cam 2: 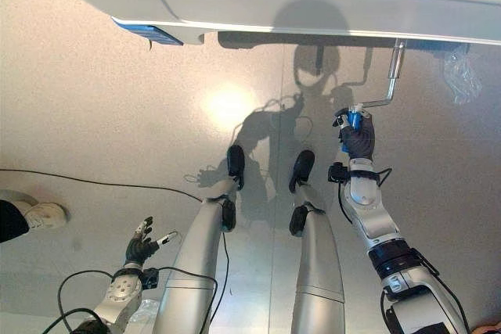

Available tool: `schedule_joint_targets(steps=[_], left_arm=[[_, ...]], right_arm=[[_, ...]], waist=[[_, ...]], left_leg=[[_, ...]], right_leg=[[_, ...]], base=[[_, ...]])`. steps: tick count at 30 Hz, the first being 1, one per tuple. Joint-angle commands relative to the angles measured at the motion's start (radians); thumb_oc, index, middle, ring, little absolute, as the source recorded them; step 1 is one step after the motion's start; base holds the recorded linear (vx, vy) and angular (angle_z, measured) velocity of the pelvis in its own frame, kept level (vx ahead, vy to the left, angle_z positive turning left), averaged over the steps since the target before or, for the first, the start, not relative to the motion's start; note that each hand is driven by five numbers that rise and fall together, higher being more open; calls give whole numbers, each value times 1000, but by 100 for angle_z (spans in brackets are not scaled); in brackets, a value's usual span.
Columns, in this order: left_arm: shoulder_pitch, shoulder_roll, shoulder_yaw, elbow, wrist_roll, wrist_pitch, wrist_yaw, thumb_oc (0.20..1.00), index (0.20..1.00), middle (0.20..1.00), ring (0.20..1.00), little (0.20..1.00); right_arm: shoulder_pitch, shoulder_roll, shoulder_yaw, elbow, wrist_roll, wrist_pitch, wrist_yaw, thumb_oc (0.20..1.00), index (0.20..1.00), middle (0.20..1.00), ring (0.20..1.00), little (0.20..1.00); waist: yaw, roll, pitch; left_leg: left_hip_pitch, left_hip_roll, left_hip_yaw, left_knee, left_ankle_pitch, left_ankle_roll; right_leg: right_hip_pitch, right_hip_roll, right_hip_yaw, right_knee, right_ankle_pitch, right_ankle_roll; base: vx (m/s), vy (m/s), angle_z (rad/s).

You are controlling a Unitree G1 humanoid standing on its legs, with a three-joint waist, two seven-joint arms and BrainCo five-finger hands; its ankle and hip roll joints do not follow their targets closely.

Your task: Raise the hospital bed

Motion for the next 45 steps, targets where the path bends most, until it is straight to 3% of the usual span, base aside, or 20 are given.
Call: schedule_joint_targets(steps=[1,7,11,16,21,34,45], left_arm=[[93,-66,22,66,5,-10,15,1000,1000,1000,1000,1000],[95,-65,16,54,-4,-9,2,1000,1000,1000,1000,1000],[96,-67,15,57,-27,-6,-22,1000,1000,1000,1000,1000],[113,-51,31,63,-22,-3,-38,1000,1000,1000,1000,1000],[125,-28,33,49,-6,-9,-41,1000,1000,1000,1000,1000],[116,-22,1,35,41,7,-20,1000,1000,1000,1000,1000],[113,-29,-14,40,54,9,-21,1000,1000,1000,1000,1000]], right_arm=[[-73,-241,-488,-42,78,-299,-369,200,200,200,200,200],[-69,-220,-443,-103,67,-282,-315,200,200,200,200,200],[-49,-149,-336,-231,88,-284,-201,200,200,200,200,200],[7,-120,-203,-398,-11,-216,-114,200,200,200,200,200],[13,-85,-80,-448,-50,-192,-54,200,200,200,200,200],[-108,-92,121,-429,-158,-107,-25,200,200,200,200,200],[-140,-85,153,-390,-142,-102,-19,200,200,200,200,200]], waist=[[-41,107,-59],[-42,106,-58],[-37,103,-52],[-38,88,-52],[-21,82,-54],[8,86,-61],[15,91,-65]], left_leg=[[2,48,-92,-77,45,-125],[-1,49,-88,-72,45,-121],[-6,51,-88,-67,51,-119],[-8,52,-89,-66,57,-116],[-7,45,-90,-69,62,-111],[-22,29,-86,-60,59,-100],[-27,17,-86,-49,50,-91]], right_leg=[[-3,13,-26,70,-5,35],[-7,17,-25,71,-4,36],[-8,15,-29,72,0,36],[-6,14,-32,74,3,36],[-2,9,-38,77,3,40],[3,-7,-46,62,16,48],[4,-13,-36,57,21,54]], base=[[0,0,0],[0,0,0],[0,0,0],[0,0,0],[5,-4,-2],[2,34,0],[8,31,-1]])
